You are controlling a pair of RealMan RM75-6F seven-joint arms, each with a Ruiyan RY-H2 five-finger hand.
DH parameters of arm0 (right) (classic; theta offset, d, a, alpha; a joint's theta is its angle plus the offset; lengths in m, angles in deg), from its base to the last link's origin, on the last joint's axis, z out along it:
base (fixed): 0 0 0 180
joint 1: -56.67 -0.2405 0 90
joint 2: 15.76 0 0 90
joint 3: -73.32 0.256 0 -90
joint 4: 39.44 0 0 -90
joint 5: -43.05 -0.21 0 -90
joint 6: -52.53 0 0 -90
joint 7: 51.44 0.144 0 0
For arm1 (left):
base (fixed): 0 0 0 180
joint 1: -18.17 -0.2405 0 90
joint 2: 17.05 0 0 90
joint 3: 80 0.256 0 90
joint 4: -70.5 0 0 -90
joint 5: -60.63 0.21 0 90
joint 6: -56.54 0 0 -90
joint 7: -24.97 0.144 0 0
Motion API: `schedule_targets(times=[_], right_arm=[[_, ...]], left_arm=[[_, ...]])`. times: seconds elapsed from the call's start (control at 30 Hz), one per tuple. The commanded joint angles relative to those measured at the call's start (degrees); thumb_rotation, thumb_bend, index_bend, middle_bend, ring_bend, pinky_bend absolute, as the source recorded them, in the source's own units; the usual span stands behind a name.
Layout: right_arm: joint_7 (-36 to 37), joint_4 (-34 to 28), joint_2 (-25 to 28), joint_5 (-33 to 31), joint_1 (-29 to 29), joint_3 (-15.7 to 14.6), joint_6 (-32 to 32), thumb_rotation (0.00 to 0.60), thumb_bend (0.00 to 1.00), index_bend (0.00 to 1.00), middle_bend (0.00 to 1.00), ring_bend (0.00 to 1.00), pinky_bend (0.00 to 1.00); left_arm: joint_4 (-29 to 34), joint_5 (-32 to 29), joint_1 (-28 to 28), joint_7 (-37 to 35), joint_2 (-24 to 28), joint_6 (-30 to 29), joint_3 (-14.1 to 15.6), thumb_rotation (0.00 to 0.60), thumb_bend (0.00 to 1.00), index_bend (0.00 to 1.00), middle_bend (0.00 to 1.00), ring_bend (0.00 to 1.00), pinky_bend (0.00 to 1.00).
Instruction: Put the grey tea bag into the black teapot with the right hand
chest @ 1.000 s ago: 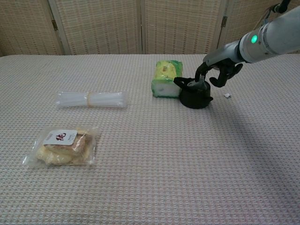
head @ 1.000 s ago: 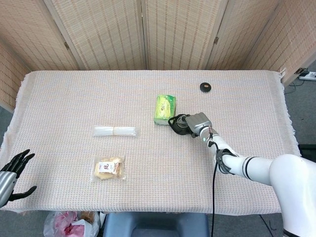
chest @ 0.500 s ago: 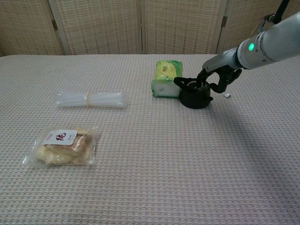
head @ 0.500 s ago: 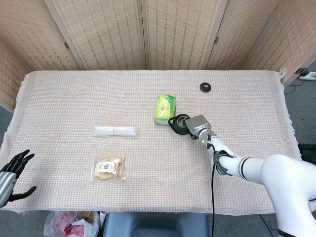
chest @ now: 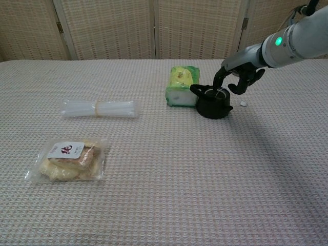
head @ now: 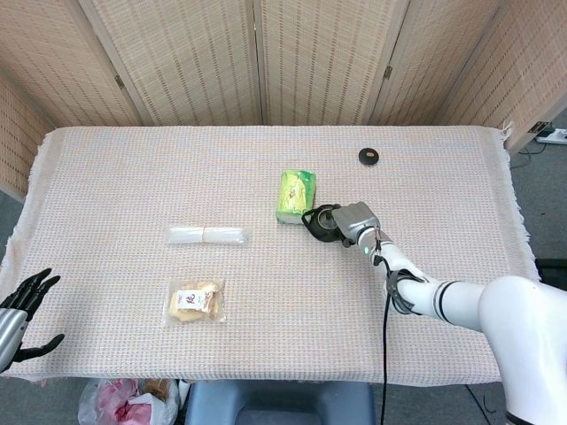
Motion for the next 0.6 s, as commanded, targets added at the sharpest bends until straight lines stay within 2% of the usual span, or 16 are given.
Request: schedule_targets(times=[0.03, 0.27, 0.37, 0.5, 0.57, 0.6], right_arm=[[0.7, -2.2, 1.7, 1.3, 0.5, 0.4, -1.3, 0.600, 0.71, 0.21, 0.10, 0.90, 1.00], [1.3, -5.8, 3.9, 3.2, 1.3, 0.9, -3.6, 0.600, 0.71, 0.21, 0.10, 0.90, 1.00], [1.7, -9.8, 6.6, 5.2, 2.2, 1.3, -6.1, 0.600, 0.70, 0.21, 0.09, 0.89, 1.00], [1.9, -19.9, 11.8, 11.9, 6.5, 1.0, -16.4, 0.600, 0.63, 0.21, 0.05, 0.81, 1.00], [1.6, -25.3, 14.0, 17.3, 10.3, 0.1, -23.7, 0.600, 0.60, 0.20, 0.02, 0.74, 0.97], [1.4, -27.4, 14.8, 19.7, 12.2, -0.5, -26.9, 0.600, 0.58, 0.18, 0.01, 0.67, 0.91]], left_arm=[[0.0, 0.0, 0.0, 0.2, -0.1, 0.0, 0.0, 0.600, 0.27, 0.00, 0.00, 0.00, 0.24], [0.2, 0.3, 0.2, 0.8, -0.1, 0.1, 0.0, 0.600, 0.27, 0.00, 0.00, 0.00, 0.24], [0.2, 0.3, 0.2, 1.0, -0.2, 0.1, 0.0, 0.600, 0.27, 0.00, 0.00, 0.00, 0.24], [0.3, 0.2, 0.1, 1.2, -0.2, 0.1, 0.0, 0.600, 0.27, 0.00, 0.00, 0.00, 0.24], [0.5, 0.3, 0.0, 1.3, -0.2, -0.1, 0.0, 0.600, 0.27, 0.00, 0.00, 0.00, 0.24], [0.5, 0.4, 0.0, 1.3, -0.2, -0.3, 0.0, 0.600, 0.27, 0.00, 0.00, 0.00, 0.24]])
